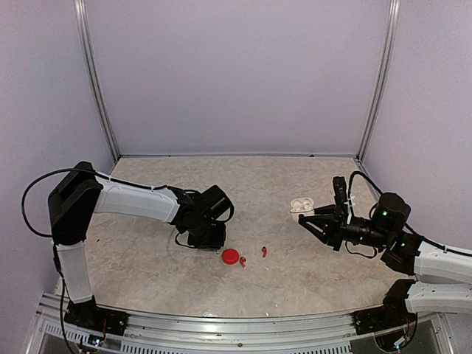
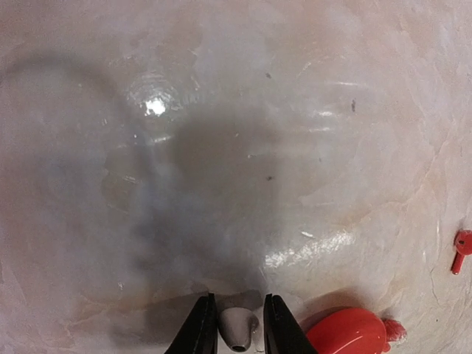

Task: Insert the wireless bluetooth earbuds into the charging case
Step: Adjust the left earbud at the center of the board.

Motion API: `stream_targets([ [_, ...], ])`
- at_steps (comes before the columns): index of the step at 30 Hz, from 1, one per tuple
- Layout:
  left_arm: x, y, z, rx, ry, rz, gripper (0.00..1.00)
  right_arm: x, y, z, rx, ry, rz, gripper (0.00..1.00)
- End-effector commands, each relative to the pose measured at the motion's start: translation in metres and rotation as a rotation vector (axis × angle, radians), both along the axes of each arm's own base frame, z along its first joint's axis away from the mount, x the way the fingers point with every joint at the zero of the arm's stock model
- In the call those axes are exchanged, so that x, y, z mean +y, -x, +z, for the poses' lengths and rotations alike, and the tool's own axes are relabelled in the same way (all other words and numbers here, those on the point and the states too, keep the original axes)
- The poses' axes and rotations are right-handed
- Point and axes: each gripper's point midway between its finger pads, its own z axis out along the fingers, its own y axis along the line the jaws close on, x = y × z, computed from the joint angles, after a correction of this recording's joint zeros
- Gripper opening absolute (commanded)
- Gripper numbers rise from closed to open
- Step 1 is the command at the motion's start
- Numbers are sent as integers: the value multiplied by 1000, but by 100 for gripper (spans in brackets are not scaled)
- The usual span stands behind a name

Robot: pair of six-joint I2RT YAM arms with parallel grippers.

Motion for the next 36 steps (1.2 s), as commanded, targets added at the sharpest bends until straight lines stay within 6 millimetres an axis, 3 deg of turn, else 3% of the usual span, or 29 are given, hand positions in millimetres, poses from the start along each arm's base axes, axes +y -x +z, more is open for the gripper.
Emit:
stream_targets([
  [1, -5, 8, -8, 7, -51, -68, 23, -1, -3, 14, -36, -14, -11, 0],
  [7, -11, 16, -5, -4, -67, -143, 26, -1, -4, 13, -38, -12, -11, 0],
  [13, 0, 19, -10, 11, -121, -136, 28, -1, -4, 14, -39, -11, -13, 0],
  [19, 0, 16, -14, 12, -109, -137, 28, -1, -4, 14, -36, -12, -11, 0],
  [24, 14, 7, -13, 0, -133, -137, 32, -2, -4, 15, -40, -7, -16, 0],
  [32, 25, 10, -10, 6, -154, -208, 34, -2, -4, 16, -40, -6, -15, 0],
  [36, 24, 16, -9, 16, -144, -245, 43, -2, -5, 16, -40, -2, -15, 0],
])
